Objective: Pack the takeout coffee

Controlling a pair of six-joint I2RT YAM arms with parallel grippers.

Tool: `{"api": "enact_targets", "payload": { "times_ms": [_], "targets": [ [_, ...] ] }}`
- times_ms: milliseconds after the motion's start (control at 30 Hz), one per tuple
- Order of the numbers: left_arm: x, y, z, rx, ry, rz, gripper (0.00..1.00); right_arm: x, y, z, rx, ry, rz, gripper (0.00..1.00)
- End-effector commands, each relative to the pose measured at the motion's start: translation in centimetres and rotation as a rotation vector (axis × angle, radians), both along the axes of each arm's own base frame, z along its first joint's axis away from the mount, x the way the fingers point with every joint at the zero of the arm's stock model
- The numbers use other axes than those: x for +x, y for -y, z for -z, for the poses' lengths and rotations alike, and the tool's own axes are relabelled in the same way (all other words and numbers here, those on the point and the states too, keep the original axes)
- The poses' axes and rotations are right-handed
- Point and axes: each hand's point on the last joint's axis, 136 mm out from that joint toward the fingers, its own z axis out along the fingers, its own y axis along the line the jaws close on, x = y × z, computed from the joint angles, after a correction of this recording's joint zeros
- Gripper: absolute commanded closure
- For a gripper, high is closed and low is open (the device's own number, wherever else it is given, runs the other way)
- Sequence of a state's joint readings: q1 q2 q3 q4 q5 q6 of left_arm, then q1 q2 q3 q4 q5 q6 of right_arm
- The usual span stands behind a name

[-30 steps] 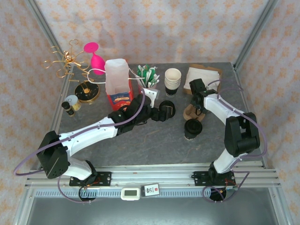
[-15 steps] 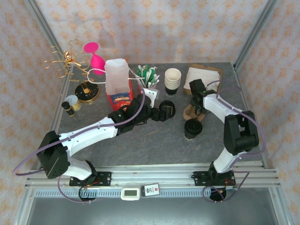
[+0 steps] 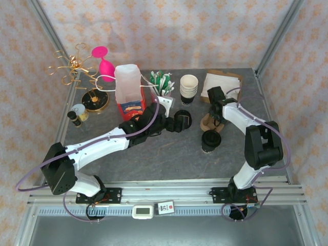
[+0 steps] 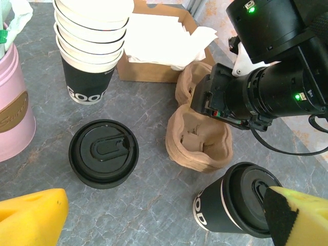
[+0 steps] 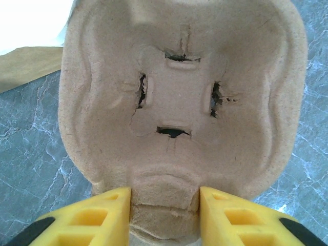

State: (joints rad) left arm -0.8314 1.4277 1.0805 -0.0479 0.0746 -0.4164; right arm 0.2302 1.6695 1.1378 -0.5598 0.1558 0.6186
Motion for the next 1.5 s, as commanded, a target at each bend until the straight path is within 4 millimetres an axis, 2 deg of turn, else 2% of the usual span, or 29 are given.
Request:
{"api": "enact_targets", "payload": {
  "times_ms": [0,167,367,600,967,1200,1467],
  "targets": [
    [0.2,0.6,-1.3,-0.005,0.034,0.018,0.01,-1.0,1.5,-1.2,-0.033,-0.001,0.003,0.64],
    [0.2,0.8,-1.4,-0.012,0.032,0.025,0.01,-1.3,2.2,-2.4,-0.039,0.012,-0.005,0.64],
    [0.2,0.9,-1.3,-0.011,0.029,0.026,0.01,-1.9,3.6,-2.3,-0.033,-0.016,-0.003,0.65],
    [0.2,0.9,-1.7,-0.019,0.033,0.027,0.01,-1.7,3.3,-4.4,-0.033,0.009,-0.048,0.65],
    [0.2,0.7,-1.7,-0.011,0.036,0.022,0.01,-2.3,3.4,-6.6,-0.074,-0.022,-0.118,0.65],
    [0.1,0.5,-1.8,-0.011,0.039,0.021,0.01,-3.2,2.8,-5.7,-0.071,-0.113,-0.218,0.66],
    [0.1,0.5,-1.8,-0.011,0.036,0.018,0.01,-2.7,2.4,-3.9,-0.071,-0.18,-0.259,0.65]
  ]
}}
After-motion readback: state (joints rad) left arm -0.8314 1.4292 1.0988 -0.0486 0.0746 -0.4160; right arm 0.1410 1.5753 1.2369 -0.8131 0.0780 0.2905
